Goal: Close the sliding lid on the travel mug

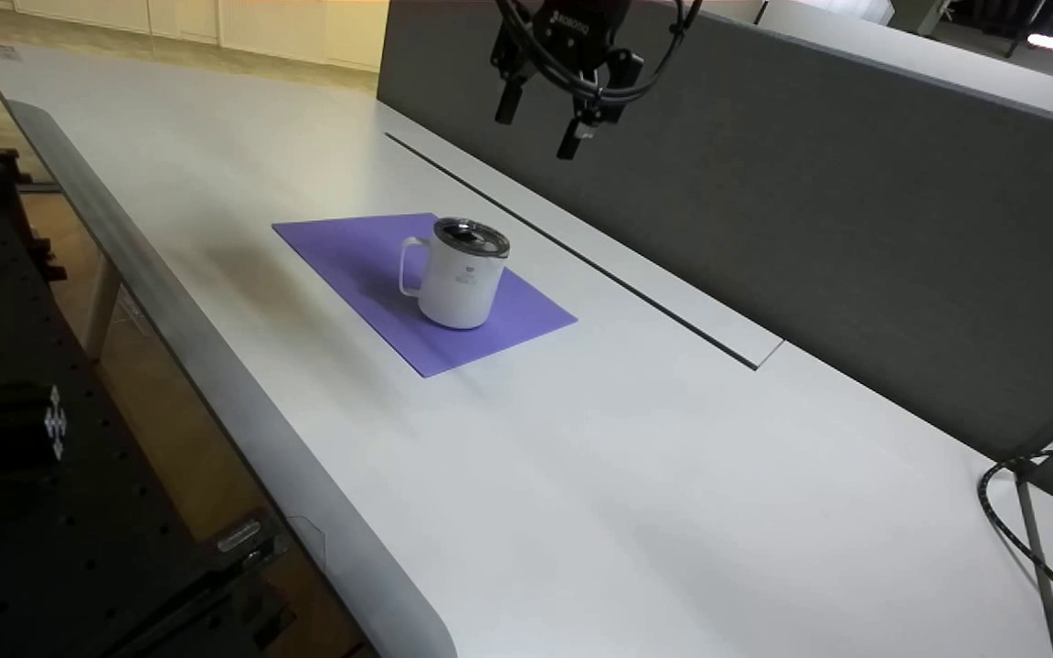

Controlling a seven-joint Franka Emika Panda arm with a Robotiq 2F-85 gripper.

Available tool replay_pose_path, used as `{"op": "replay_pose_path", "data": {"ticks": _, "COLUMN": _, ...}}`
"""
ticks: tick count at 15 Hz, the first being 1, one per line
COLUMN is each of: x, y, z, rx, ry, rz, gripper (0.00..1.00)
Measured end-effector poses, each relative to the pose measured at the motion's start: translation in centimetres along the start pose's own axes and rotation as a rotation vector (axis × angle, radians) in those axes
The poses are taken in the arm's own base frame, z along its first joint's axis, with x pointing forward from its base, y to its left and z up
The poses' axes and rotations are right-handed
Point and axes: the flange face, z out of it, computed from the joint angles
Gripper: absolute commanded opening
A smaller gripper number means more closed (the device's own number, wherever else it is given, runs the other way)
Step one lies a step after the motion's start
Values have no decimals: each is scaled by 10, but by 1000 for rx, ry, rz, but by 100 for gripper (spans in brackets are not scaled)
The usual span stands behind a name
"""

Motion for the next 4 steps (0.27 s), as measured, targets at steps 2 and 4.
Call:
{"op": "replay_pose_path", "data": {"ticks": 2, "x": 0, "y": 0, "z": -1, "rx": 3, "ry": -9, "rz": 0, "gripper": 100}}
{"op": "replay_pose_path", "data": {"ticks": 4, "x": -1, "y": 0, "z": 0, "rx": 5, "ry": -19, "rz": -1, "gripper": 100}}
